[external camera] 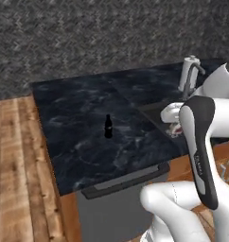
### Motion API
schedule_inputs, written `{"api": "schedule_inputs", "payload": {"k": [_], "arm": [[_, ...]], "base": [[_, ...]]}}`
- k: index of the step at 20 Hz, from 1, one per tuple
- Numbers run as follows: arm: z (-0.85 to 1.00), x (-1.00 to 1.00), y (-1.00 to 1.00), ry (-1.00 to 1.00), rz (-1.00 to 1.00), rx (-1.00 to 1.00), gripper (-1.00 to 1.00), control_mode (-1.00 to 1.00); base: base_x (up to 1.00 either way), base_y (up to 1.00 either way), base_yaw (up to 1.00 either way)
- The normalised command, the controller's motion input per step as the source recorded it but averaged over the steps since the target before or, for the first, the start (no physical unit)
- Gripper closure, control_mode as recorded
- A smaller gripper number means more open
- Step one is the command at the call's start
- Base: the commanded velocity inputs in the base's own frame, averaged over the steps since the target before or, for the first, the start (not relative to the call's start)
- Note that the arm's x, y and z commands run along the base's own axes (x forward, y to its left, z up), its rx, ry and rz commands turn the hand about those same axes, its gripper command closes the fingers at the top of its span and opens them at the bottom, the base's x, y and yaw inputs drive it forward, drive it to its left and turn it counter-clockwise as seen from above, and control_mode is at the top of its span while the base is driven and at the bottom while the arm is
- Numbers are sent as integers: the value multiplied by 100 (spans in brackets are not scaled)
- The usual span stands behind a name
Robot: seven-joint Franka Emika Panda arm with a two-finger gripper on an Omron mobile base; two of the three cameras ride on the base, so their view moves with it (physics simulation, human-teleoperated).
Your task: Move the drinks to the dining counter.
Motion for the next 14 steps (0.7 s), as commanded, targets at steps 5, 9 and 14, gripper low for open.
{"api": "schedule_inputs", "payload": {"k": [5, 9, 14], "arm": [[0, 0, 0, 0, 0, 0, 100, 100], [0, 0, 0, 0, 0, 0, 100, 100], [0, 0, 0, 0, 0, 0, 100, 100]], "base": [[-22, -55, 15], [100, 84, 0], [100, 29, 0]]}}
